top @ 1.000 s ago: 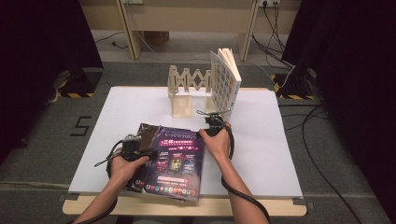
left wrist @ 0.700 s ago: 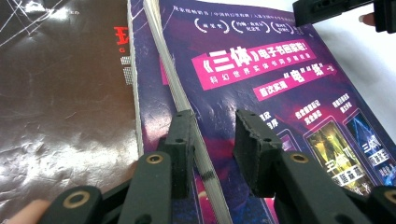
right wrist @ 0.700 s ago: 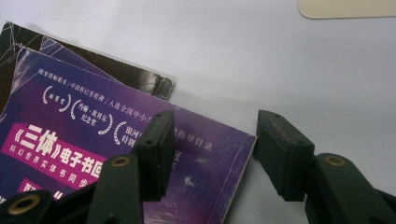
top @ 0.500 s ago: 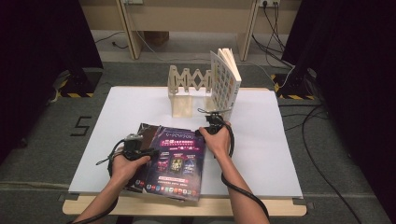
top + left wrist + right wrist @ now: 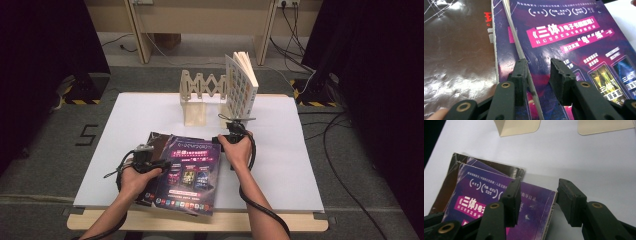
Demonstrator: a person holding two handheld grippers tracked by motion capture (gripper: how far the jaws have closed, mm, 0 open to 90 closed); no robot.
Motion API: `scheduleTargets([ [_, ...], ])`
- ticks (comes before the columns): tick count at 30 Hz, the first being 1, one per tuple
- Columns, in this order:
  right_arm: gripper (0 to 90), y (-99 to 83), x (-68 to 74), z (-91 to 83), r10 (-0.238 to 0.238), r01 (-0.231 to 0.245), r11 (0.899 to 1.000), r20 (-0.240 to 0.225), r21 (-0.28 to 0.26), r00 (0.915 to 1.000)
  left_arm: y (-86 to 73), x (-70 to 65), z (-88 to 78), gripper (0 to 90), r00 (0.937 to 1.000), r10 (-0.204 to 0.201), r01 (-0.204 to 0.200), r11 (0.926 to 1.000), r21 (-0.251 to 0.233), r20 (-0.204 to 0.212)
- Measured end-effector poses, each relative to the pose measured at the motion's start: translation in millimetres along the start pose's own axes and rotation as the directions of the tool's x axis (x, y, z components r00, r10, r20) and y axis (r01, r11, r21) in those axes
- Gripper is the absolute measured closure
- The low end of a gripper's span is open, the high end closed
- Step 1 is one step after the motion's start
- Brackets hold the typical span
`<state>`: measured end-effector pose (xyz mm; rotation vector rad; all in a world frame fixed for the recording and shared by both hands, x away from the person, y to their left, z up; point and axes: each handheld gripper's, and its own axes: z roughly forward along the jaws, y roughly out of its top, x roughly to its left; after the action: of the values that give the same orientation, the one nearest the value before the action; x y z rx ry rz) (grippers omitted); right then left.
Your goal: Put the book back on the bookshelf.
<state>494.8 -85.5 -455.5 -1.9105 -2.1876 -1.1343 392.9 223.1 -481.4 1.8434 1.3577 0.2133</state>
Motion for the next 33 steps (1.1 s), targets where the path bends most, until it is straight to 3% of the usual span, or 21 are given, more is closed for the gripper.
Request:
scheduleTargets([
  [14, 54.5, -9.7, -10.4, 11.9, 0.008, -0.007, 0.997, -0.006, 0.077, 1.0, -0.6, -1.5, 0.1, 65.6, 1.0, -0.004, 0.004, 1.0, -0.003, -0.006],
  [23, 54.5, -11.7, -5.8, 8.9, 0.006, -0.006, 0.999, 0.012, 0.05, 0.9999, -1.1, -1.7, 0.1, 65.7, 0.9999, -0.008, 0.008, 1.0, -0.006, -0.008],
  [28, 55.5, -16.8, -9.8, 6.2, 0.044, -0.042, 0.996, -0.025, 0.08, 0.9987, -1.5, -2.0, 0.1, 66.2, 0.9998, -0.016, 0.016, 0.9998, -0.008, -0.011],
  [33, 55.9, -18.9, -11.3, 6.3, 0.061, -0.058, 0.996, -0.041, 0.071, 0.9973, -1.6, -2.4, 0.1, 66.2, 0.9998, -0.014, 0.014, 0.9998, -0.01, -0.012],
])
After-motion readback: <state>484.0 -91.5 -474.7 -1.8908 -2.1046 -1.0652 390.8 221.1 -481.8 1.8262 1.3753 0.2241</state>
